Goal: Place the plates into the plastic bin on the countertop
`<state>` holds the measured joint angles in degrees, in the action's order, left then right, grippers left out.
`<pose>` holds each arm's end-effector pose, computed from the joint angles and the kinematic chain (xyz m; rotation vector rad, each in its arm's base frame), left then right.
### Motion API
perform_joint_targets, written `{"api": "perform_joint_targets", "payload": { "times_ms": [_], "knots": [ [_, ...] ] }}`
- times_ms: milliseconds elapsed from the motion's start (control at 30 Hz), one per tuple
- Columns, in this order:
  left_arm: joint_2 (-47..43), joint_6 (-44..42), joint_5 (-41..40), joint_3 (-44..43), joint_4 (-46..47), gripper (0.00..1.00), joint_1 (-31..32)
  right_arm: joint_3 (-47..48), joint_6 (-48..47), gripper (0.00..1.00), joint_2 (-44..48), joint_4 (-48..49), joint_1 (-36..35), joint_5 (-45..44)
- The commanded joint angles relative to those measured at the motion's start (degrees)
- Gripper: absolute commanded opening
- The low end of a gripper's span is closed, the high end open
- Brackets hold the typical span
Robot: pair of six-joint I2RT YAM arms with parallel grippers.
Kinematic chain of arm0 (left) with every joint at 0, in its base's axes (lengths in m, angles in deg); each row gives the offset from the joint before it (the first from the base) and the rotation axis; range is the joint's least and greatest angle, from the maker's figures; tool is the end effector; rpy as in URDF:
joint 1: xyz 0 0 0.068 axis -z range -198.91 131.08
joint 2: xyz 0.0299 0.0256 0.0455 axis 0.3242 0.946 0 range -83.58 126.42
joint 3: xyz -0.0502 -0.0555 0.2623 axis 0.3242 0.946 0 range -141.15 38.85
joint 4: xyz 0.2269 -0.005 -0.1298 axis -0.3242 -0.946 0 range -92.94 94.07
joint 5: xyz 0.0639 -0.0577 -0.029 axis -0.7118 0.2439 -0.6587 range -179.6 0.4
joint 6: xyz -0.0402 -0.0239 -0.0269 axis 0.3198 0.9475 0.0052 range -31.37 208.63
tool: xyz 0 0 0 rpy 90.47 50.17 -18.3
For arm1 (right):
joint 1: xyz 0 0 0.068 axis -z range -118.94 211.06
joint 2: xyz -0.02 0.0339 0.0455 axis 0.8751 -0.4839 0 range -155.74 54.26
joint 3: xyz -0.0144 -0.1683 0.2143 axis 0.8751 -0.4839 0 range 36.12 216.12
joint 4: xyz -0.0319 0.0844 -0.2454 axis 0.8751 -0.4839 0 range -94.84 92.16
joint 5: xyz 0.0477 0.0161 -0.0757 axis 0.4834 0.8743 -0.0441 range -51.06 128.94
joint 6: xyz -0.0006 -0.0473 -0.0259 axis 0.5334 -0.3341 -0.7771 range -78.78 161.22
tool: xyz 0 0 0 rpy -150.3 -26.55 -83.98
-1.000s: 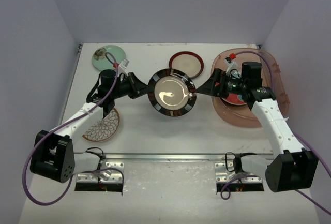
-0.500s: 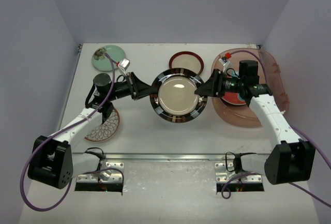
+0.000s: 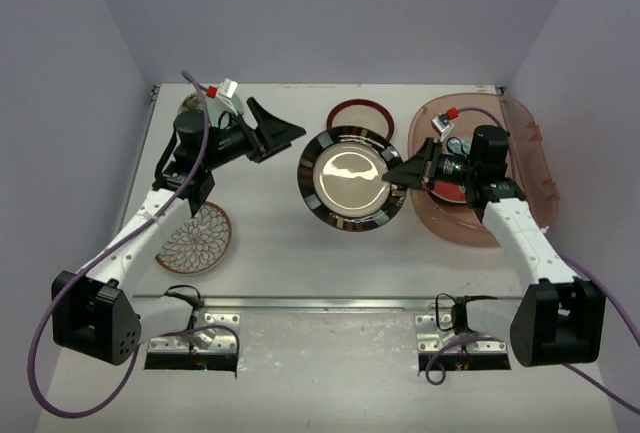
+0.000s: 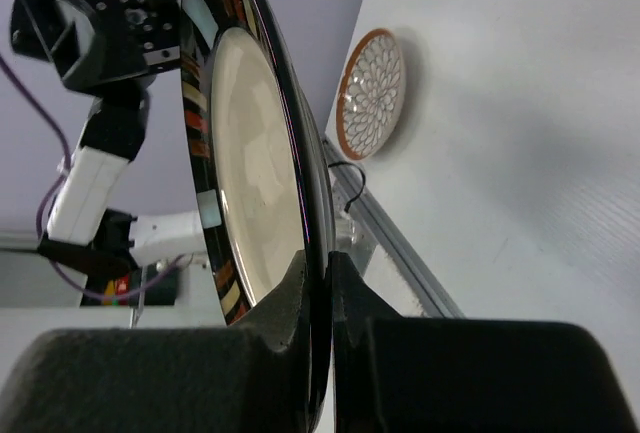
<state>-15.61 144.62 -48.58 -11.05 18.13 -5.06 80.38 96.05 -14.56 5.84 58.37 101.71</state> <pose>0.2596 -0.0880 0.3321 -0.0596 1.8541 -1.4726 0.2549 0.0436 0.2803 0.1203 2.1076 1.6858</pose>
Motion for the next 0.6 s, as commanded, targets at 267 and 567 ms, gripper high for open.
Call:
{"api": "perform_joint_targets", "payload": {
  "times_ms": [267, 567],
  "knots": [
    [-12.1, -29.4, -41.6, -16.9, -37.6, 1.0, -1.8, 2.7, 7.6, 0.0, 11.6, -13.6, 31.5, -26.6],
    [-16.3, -35.6, -34.2, -2.5, -37.6, 1.0, -1.8, 1.7, 11.1, 0.0, 9.3, -11.1, 33.4, -51.3]
  ]
}}
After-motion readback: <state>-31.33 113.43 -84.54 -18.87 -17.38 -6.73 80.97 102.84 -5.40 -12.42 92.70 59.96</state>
